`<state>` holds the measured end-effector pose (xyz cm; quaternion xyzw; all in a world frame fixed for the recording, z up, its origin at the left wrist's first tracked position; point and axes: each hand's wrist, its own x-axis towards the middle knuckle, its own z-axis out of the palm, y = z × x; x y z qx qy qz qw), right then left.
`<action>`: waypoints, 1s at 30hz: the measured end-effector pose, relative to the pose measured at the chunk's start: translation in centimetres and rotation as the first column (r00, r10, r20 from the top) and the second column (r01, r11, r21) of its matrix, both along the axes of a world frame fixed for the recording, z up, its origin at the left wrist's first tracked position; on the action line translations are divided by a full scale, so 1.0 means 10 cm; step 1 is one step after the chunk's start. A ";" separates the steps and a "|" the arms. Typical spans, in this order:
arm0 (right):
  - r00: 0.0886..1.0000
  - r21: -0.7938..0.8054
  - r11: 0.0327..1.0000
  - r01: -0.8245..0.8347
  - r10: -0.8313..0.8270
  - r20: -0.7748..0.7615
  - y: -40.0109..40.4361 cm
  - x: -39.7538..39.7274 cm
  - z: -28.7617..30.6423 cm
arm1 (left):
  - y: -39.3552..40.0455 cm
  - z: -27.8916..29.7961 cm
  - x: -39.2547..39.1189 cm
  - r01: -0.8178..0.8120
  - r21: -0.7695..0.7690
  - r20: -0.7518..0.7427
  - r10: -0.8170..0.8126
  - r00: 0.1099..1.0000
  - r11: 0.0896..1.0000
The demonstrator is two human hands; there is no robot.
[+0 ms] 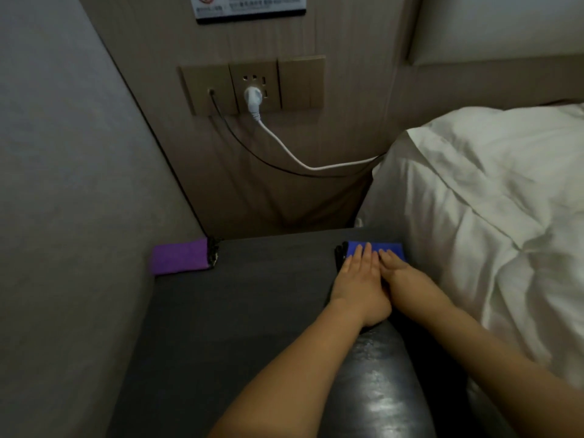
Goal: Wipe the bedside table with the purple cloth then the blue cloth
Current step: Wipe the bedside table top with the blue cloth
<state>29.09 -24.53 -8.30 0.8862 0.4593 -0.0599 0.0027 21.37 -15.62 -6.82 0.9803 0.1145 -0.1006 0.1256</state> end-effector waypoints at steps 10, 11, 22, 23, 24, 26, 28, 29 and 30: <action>0.977 0.038 0.999 -0.026 0.034 -0.212 0.61 -0.99 0.25 | 0.63 0.08 -0.90 -0.044 0.044 0.003 0.044 0.999 0.998; 0.976 0.022 0.998 -0.052 0.056 -0.211 0.71 -1.09 0.27 | 0.72 0.09 -1.03 -0.053 0.042 0.005 0.052 0.999 0.998; 0.959 -0.062 0.963 -0.263 0.254 -0.126 1.68 -2.00 0.22 | 1.54 0.07 -2.10 -0.192 0.094 0.003 0.193 0.981 0.977; 0.955 -0.061 0.958 -0.280 0.271 -0.120 1.74 -2.06 0.23 | 1.59 0.06 -2.16 -0.201 0.101 -0.004 0.203 0.979 0.974; 0.950 -0.058 0.953 -0.297 0.289 -0.117 1.79 -2.12 0.24 | 1.64 0.05 -2.22 -0.209 0.108 -0.010 0.212 0.977 0.972; 0.941 -0.055 0.945 -0.323 0.315 -0.126 1.88 -2.22 0.26 | 1.74 0.04 -2.32 -0.228 0.113 -0.019 0.232 0.973 0.967; 0.936 -0.042 0.943 -0.330 0.321 -0.143 1.98 -2.29 0.25 | 1.83 0.02 -2.40 -0.252 0.117 -0.020 0.256 0.966 0.961; 0.933 -0.036 0.941 -0.335 0.326 -0.150 2.02 -2.32 0.24 | 1.87 0.02 -2.44 -0.262 0.123 -0.019 0.267 0.964 0.957; 0.930 -0.036 0.938 -0.344 0.335 -0.151 2.06 -2.35 0.23 | 1.90 0.01 -2.47 -0.270 0.131 -0.019 0.275 0.961 0.954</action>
